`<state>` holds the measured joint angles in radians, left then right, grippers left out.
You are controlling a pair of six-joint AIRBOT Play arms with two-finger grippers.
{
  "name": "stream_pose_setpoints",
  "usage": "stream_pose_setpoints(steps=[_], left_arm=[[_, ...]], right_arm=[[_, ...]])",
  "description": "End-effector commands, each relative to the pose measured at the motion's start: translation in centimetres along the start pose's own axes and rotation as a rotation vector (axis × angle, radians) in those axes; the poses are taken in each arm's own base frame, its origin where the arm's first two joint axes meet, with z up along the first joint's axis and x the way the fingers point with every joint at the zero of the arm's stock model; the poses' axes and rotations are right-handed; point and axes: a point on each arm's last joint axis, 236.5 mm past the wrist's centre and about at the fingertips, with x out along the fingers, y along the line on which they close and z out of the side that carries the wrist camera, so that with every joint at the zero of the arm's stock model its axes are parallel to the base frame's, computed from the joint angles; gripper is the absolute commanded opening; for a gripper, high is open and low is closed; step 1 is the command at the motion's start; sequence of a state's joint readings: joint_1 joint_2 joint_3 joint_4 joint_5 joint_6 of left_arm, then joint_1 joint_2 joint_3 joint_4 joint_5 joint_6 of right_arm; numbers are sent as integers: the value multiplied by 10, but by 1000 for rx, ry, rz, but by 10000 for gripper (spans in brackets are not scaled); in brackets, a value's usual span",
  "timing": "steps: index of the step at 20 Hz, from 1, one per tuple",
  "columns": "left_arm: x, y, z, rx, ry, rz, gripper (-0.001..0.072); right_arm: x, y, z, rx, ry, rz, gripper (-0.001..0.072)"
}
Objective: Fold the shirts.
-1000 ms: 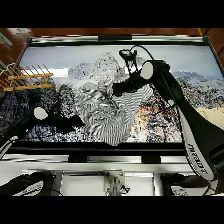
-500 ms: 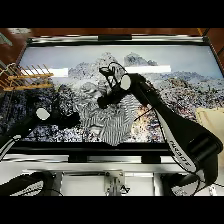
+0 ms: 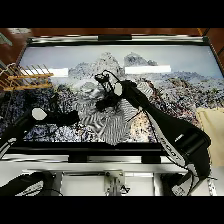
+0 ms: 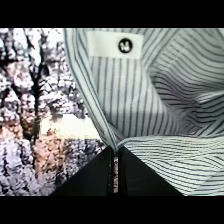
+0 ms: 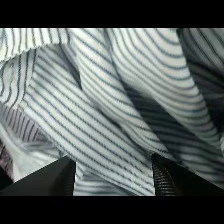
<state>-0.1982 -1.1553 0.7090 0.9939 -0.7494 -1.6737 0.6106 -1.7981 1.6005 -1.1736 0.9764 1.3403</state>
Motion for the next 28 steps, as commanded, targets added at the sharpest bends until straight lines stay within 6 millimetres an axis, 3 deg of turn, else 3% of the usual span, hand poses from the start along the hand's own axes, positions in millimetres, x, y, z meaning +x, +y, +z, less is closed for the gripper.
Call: stream_pose_setpoints(steps=[1,2,3,6,8,9,10,12,14,17,18,20,21,23,26,28], left_arm=[[-18,-14,6,46,-49,-33,62],[-22,-16,5,65,-50,-38,62],[-24,-17,5,75,-52,-40,62],[-28,-22,17,109,-94,-48,61],[-48,-41,46,159,-167,-77,61],[-69,-59,69,185,-226,-104,61],[-95,-81,92,218,-293,-135,62],[-169,-140,136,328,-463,-218,61],[-266,-211,157,474,-657,-327,61],[-400,-287,145,634,-912,-483,62],[-437,-302,135,669,-980,-521,62],[-482,-319,117,716,-1057,-573,62],[-490,-322,109,743,-1061,-574,62],[-471,-313,103,791,-985,-510,62],[-389,-279,98,810,-686,-377,62],[-336,-261,103,786,-523,-332,62]], right_arm=[[7,-25,25,58,-113,-89,386],[7,-31,31,90,-140,-111,204],[5,-35,35,111,-162,-120,109],[-26,-37,55,69,-236,-142,79],[-74,-39,78,-1,-334,-197,79],[-104,-37,90,-41,-387,-225,79],[-142,-32,100,-98,-438,-261,79],[-225,-9,112,-210,-525,-321,80],[-317,23,120,-284,-670,-358,80],[-445,65,123,-302,-970,-369,80],[-476,77,119,-290,-1048,-356,80],[-510,89,105,-236,-1118,-316,79],[-517,92,96,-211,-1116,-299,80],[-520,93,77,-185,-1073,-293,79],[-510,71,49,-78,-957,-344,79],[-476,44,25,95,-793,-368,79]])
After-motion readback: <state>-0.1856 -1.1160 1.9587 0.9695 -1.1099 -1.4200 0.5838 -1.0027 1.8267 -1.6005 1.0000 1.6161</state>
